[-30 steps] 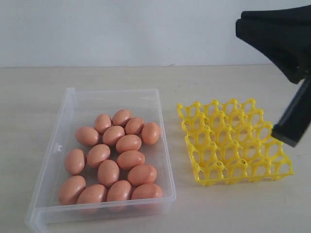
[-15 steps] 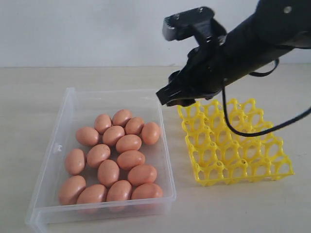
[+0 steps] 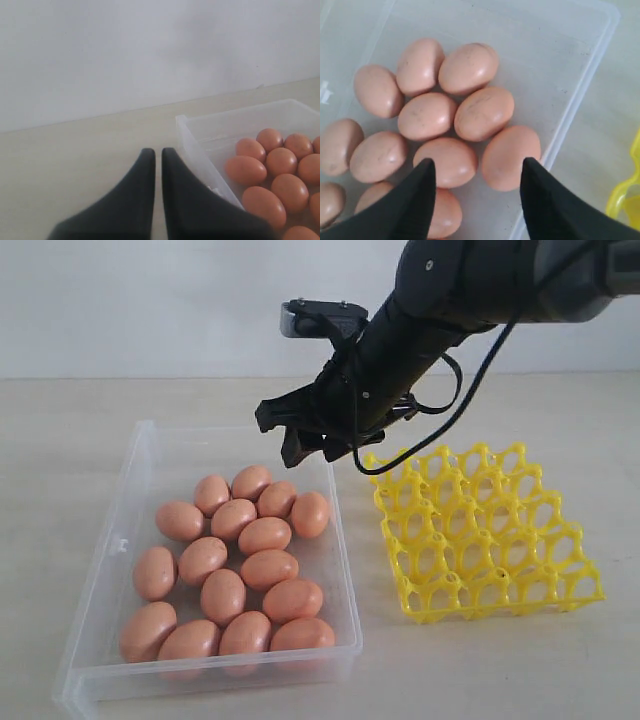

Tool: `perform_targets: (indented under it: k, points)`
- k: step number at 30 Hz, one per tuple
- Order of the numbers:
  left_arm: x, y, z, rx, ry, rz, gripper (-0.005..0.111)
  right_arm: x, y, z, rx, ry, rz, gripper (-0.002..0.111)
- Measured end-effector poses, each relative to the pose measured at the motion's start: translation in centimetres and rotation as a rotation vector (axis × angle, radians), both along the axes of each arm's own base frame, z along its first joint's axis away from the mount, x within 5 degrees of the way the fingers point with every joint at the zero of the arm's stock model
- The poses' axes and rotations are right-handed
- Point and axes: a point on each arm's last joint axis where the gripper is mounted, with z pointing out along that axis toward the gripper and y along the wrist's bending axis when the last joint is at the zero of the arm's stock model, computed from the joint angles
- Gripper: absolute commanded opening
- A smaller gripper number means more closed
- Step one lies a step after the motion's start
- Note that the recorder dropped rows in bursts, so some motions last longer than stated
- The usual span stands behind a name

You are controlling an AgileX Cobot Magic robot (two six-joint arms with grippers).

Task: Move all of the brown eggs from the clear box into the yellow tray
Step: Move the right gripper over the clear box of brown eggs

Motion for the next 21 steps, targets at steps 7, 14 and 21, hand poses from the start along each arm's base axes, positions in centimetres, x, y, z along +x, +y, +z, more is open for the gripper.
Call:
perform_targets:
  k: [7, 14, 21]
  points:
    - [0.0, 0.0, 0.0, 0.000, 0.000, 0.000, 0.004, 0.9, 2.1, -2.3, -0.013, 0.066, 0.003, 0.047]
    - [0.0, 0.0, 0.0, 0.000, 0.000, 0.000, 0.004, 0.8, 3.2, -1.7, -0.003, 0.007, 0.061, 0.047]
    - [0.0, 0.0, 0.0, 0.000, 0.000, 0.000, 0.004, -0.9, 3.7, -1.0, -0.089, 0.035, 0.351, 0.047]
